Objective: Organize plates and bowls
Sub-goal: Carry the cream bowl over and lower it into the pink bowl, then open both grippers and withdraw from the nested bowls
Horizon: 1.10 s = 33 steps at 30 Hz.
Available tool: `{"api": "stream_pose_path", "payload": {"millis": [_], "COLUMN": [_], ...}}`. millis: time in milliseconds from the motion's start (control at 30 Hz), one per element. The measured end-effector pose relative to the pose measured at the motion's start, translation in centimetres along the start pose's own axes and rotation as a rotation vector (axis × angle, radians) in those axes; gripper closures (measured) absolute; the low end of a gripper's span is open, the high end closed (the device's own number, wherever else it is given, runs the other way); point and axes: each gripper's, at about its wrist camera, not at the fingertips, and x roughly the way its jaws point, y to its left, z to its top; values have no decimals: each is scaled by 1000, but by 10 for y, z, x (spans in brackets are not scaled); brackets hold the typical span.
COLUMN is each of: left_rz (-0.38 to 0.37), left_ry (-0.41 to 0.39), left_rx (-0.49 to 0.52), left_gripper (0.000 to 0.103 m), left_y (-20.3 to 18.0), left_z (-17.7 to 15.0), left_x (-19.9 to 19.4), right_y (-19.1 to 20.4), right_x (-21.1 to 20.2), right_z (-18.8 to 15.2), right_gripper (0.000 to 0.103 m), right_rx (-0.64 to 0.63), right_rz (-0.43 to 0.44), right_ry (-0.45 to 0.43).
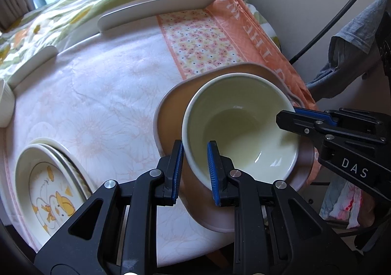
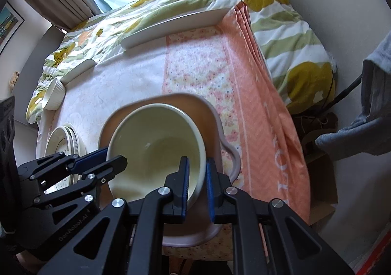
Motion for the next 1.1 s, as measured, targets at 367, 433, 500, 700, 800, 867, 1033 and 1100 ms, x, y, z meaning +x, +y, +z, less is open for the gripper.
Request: {"api": "stream_pose_path", "payload": {"millis": [367, 433, 500, 700, 800, 867, 1033, 1100], "left_rz": [-3, 0, 5, 19, 25, 35, 70, 94], "left_ry": [-10, -17, -27, -57, -75, -88, -167, -198], "left_rx": [-4, -7, -13, -27, -47, -63, -135, -162], "left_gripper": [85, 85, 85, 85, 85, 85, 85, 85], "left_y": [-2, -2, -1, 1, 5, 9, 30, 41], "left_z": [-3, -5, -6, -10, -14, -15, -19, -21], "left_x": [-5, -9, -13, -29, -40, -48, -89, -106], "right_y": [-6, -5, -4, -1, 0, 2, 17, 27], "right_x": [0, -1, -3, -13, -17, -23, -47, -54], "right_z": [-9, -10, -11, -14, -17, -17, -7, 0], "right_gripper": [91, 91, 91, 91, 91, 91, 91, 91], "right_rx": [10, 9, 8, -4, -2, -5, -36, -60], "right_rz": [13, 15, 15, 8, 18, 20, 41, 54], "right_ry": [15, 14, 13, -5, -9, -19, -74, -94]}}
